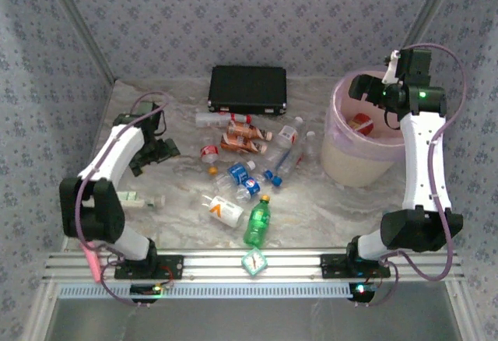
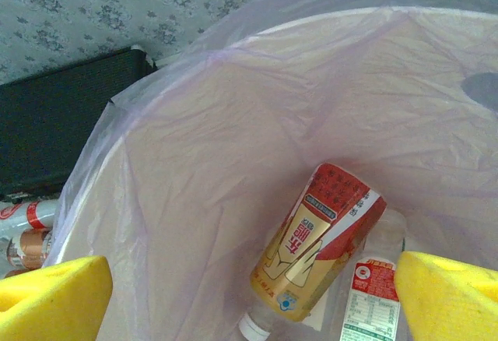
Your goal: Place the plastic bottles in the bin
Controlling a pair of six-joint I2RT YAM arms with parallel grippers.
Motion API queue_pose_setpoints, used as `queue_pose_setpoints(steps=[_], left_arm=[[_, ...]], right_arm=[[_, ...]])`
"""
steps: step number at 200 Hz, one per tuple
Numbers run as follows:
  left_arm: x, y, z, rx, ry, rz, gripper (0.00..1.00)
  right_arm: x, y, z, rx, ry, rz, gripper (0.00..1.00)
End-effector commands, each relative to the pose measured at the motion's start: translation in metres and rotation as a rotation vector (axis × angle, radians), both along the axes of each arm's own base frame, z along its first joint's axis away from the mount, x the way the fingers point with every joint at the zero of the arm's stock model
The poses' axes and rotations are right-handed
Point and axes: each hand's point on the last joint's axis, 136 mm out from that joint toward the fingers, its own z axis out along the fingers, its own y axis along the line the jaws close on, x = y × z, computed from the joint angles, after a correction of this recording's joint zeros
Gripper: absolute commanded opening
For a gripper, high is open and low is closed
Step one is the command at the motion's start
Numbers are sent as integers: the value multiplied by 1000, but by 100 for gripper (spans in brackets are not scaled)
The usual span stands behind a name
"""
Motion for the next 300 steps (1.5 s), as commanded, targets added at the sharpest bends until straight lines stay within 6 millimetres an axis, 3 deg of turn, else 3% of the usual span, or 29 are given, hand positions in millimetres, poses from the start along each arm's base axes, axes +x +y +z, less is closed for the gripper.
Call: queue_pose_setpoints(steps=[1, 50, 98, 156, 174, 194, 210, 230, 250, 269, 300], left_arm=[[-52, 21, -7, 35, 92, 137, 100], [-101, 20, -58, -100, 107, 500, 100], [-90, 24, -68, -137, 77, 545, 100], [-35, 40, -79, -85, 106, 288, 100], [-6, 41, -78, -90, 63, 216, 100], [29, 29, -65, -139, -14, 109, 100], [39, 30, -49, -100, -40, 84, 100], [32, 41, -38, -56, -36, 188, 100], [15, 58, -31, -20, -31, 384, 100], [3, 68, -34, -93, -75, 631, 100], [10, 74, -41, -178, -199, 889, 100]], right_arm=[[1, 0, 11, 11, -34, 10, 96], [1, -2, 8, 12, -24, 24, 95], [-3, -8, 17, -5, -29, 13, 95], [-4, -8, 21, -9, -37, 7, 95], [-6, -8, 25, -12, -47, 0, 95], [-7, -7, 27, -7, -51, 1, 95], [-8, -7, 28, -8, -50, -1, 95], [-7, -7, 28, -9, -55, -5, 95], [-5, -5, 28, -6, -53, 2, 95], [-3, -5, 25, -9, -44, 5, 95], [-2, -4, 21, -7, -30, 22, 95]])
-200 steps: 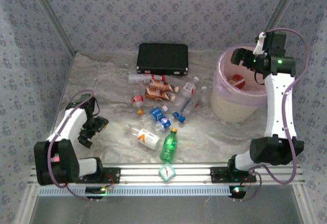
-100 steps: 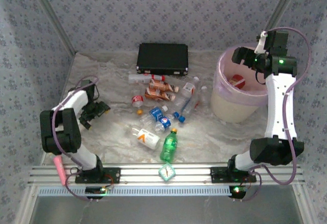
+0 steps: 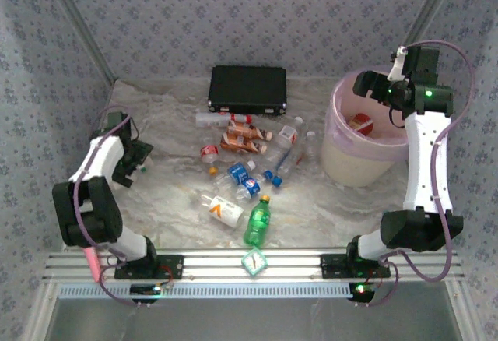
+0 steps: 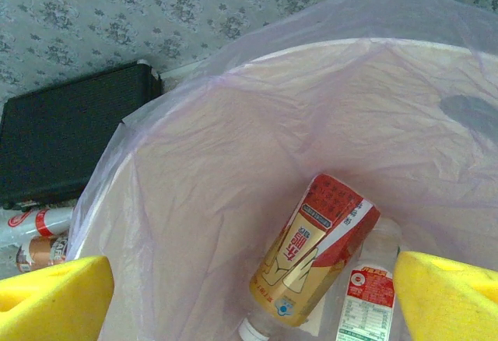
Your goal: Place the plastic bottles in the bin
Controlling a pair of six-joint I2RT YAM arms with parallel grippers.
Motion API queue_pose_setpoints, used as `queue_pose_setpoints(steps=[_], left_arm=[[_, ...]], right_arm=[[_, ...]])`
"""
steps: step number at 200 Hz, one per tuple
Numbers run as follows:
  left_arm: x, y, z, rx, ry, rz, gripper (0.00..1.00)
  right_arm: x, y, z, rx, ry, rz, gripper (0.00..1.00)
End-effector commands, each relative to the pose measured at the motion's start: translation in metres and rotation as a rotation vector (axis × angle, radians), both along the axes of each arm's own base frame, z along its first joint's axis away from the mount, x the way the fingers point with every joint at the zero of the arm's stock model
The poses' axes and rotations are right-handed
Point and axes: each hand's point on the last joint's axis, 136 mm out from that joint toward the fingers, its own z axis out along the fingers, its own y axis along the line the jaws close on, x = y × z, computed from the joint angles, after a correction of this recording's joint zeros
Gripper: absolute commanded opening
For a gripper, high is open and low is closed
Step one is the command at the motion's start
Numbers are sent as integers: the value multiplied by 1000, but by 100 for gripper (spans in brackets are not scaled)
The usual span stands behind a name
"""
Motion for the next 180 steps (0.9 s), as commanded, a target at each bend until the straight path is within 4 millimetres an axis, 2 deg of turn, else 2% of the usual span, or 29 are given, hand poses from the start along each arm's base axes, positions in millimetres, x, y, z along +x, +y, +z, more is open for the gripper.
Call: queue_pose_setpoints(steps=[1, 20, 26, 59, 108, 131, 156, 180], left_arm=[[4, 4, -1, -53, -80, 261, 100], [9, 7, -7, -64, -89, 343, 100], [19, 11, -7, -59, -126, 360, 100], [47, 17, -15, -78, -158, 412, 100], [71, -8, -45, -151, -165, 458, 100], [72, -9, -55, -156, -152, 481, 96], [63, -2, -58, -123, -131, 499, 82], [56, 4, -54, -97, -123, 491, 73]], right_arm=[[0, 3, 6, -11, -1, 25, 94], [-2, 1, 5, -20, 9, 30, 94], [-3, 1, 5, -22, 14, 31, 94], [-6, -1, 9, -33, 14, 31, 94], [-5, -2, 8, -31, 17, 27, 94], [-7, -2, 9, -40, 23, 23, 94], [-11, -3, 12, -47, 23, 19, 94], [-14, -4, 13, -51, 21, 12, 94]])
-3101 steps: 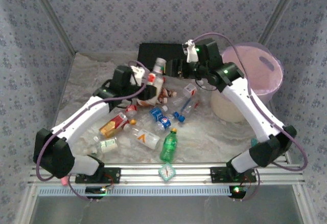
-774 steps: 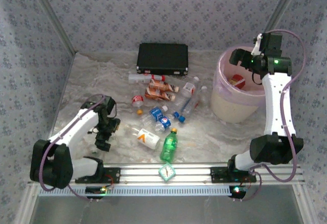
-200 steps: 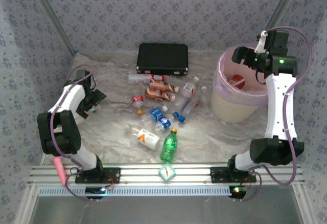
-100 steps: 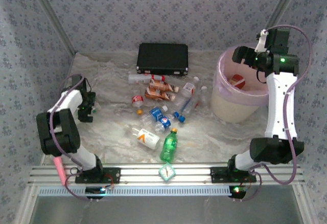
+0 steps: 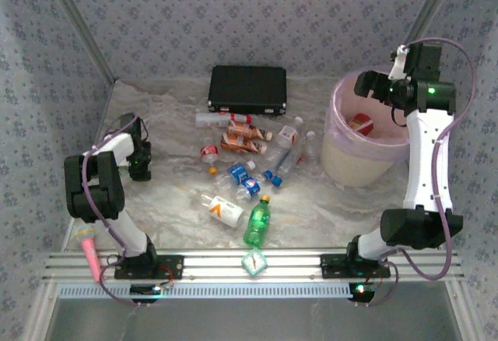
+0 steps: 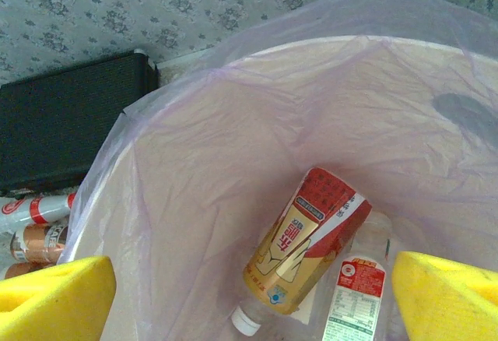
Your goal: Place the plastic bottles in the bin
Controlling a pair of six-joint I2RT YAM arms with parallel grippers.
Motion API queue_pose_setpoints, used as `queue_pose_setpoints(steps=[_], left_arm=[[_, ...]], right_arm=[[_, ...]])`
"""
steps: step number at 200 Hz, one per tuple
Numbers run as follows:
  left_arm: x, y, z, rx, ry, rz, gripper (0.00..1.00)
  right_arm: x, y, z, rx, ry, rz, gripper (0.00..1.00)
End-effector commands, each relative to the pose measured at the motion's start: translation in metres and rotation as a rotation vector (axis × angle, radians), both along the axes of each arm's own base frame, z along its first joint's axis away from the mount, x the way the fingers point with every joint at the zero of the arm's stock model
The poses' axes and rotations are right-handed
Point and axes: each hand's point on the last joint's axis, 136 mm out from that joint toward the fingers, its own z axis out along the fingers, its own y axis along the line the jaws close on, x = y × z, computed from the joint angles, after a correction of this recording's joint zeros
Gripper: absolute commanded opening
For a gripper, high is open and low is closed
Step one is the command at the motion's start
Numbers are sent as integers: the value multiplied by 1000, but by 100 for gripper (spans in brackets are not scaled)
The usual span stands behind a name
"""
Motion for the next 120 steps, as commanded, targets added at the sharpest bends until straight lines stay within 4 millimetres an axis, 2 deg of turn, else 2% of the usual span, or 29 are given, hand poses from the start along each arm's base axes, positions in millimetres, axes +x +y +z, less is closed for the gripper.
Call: queue_pose_setpoints(steps=[1, 47, 75, 100, 120], left_arm=[[7, 7, 1, 16, -37, 36, 73], [1, 5, 10, 38, -9, -11, 51], [-2, 1, 18, 65, -3, -64, 42], [2, -5, 33, 100, -29, -161, 30], [13, -21, 54, 144, -60, -332, 24]], right_arm=[[-9, -3, 9, -27, -6, -6, 93], [-12, -1, 13, -22, -19, -7, 94], [-19, 3, 19, -16, -30, 0, 94], [-29, 14, 29, 26, -66, 25, 94], [-37, 33, 38, 80, -115, 78, 93]])
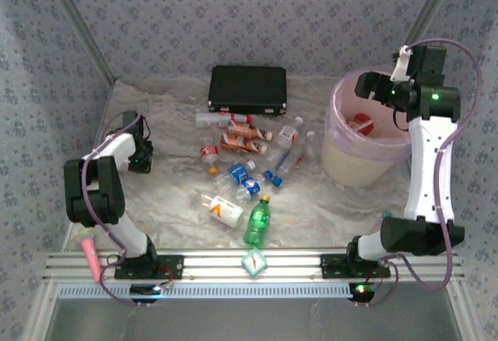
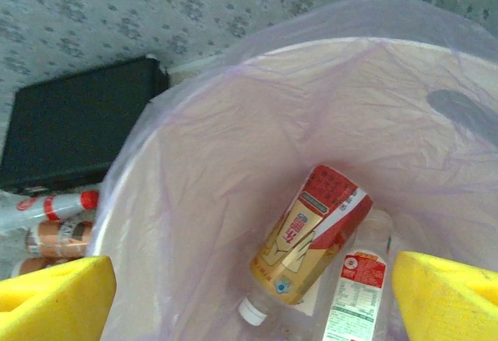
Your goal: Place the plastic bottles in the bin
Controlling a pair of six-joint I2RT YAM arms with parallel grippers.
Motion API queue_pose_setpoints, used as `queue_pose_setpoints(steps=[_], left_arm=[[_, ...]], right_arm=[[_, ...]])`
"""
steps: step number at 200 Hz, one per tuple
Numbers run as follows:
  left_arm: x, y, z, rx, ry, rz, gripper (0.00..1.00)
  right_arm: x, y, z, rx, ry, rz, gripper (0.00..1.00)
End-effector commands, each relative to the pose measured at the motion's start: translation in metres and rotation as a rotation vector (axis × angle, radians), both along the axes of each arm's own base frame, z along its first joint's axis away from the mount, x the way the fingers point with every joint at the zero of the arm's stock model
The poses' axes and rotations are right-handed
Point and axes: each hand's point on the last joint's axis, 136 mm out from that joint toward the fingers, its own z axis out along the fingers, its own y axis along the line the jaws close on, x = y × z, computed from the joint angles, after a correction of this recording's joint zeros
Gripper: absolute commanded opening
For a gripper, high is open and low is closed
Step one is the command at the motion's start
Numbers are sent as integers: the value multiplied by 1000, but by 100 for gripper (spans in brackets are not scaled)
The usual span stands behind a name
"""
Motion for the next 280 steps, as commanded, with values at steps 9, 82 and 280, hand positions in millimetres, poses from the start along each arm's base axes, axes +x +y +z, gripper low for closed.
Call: queue_pose_setpoints(steps=[9, 82, 280], left_arm=[[16, -22, 46, 101, -55, -278, 22], [31, -139, 120, 123, -332, -966, 0], [-53, -332, 203, -211, -842, -1909, 0]], right_arm=[[-24, 34, 23, 91, -85, 93, 93], [-52, 143, 68, 225, -178, 360, 91], [20, 348, -64, 453, 203, 702, 93]])
